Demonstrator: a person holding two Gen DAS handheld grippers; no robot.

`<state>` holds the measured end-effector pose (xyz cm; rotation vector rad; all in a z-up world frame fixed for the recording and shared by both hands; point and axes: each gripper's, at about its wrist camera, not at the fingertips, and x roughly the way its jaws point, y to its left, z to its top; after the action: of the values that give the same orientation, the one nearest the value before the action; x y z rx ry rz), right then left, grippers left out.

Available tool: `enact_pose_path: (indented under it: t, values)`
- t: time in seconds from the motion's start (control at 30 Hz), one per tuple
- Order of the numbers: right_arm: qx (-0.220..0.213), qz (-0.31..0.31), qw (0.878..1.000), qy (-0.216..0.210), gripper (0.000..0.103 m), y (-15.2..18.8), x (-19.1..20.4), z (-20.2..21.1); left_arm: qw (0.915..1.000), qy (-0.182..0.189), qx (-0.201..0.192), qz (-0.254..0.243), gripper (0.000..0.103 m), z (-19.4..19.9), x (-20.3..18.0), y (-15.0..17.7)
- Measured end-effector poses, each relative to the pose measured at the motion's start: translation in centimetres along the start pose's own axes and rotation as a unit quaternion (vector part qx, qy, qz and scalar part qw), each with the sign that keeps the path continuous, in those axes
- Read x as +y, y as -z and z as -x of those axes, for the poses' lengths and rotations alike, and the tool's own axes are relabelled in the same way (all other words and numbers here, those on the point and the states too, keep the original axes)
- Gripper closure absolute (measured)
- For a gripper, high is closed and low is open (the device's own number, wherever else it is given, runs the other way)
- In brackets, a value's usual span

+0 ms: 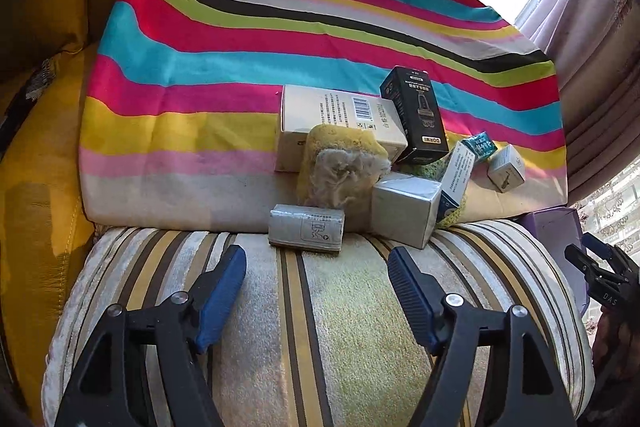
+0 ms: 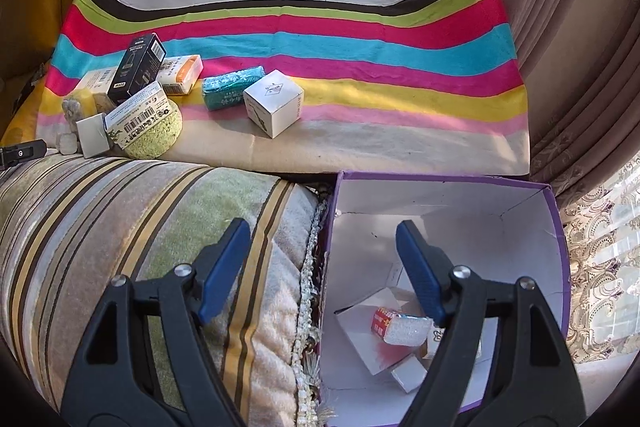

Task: Organize objects
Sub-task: 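Move both open tools back to the pile of boxes, then grasp the silver foil cylinder with the left tool while the right grasps a red-diamond white box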

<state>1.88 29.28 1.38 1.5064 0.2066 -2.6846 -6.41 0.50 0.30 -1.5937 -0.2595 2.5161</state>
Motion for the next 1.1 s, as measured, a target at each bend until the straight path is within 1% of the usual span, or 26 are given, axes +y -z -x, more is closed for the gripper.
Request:
enact_pose_path:
  t: [0.23, 0.33, 0.43, 0.5, 0.6, 0.67, 0.7, 0.93, 1.1]
  values:
    - [0.004, 0.001, 1.0, -0.025, 0.022, -2.5, 0.9, -1.8, 0.9991, 0.005, 0.038, -0.016, 0.029, -2.6, 0.2, -1.6]
    - [0.01, 0.005, 0.999, -0.031, 0.021, -3.5, 1.5, -2.8, 0.9986, 0.002, 0.05, -0.017, 0.029, -3.6, 0.4, -2.2]
    - [0.012, -0.003, 0.999, -0.038, 0.021, -4.6, 1.6, -3.7, 0.998, 0.004, 0.06, -0.022, 0.029, -4.3, 0.2, -2.3]
    - [0.016, -0.011, 0.999, -0.042, 0.021, -5.3, 1.6, -4.3, 0.9978, 0.004, 0.062, -0.024, 0.03, -4.6, 0.3, -2.4]
    - [0.021, -0.015, 0.999, -0.045, 0.021, -6.4, 2.0, -5.5, 0.9977, 0.005, 0.062, -0.026, 0.041, -4.8, 0.3, -2.4]
    - [0.029, -0.021, 0.998, -0.045, 0.021, -7.1, 2.3, -6.3, 0.9975, 0.007, 0.064, -0.028, 0.051, -5.0, 0.3, -2.5]
    - [0.032, -0.025, 0.998, -0.049, 0.021, -7.4, 2.4, -6.7, 0.9974, 0.008, 0.065, -0.03, 0.052, -5.0, 0.1, -2.4]
    - [0.051, -0.063, 0.996, -0.047, 0.021, -8.9, 2.6, -9.1, 0.998, 0.015, 0.054, -0.03, 0.054, -4.7, 0.0, -2.2]
    - [0.056, -0.082, 0.995, -0.033, 0.021, -9.6, 2.4, -10.0, 0.9983, 0.018, 0.045, -0.032, 0.054, -4.4, -0.2, -2.2]
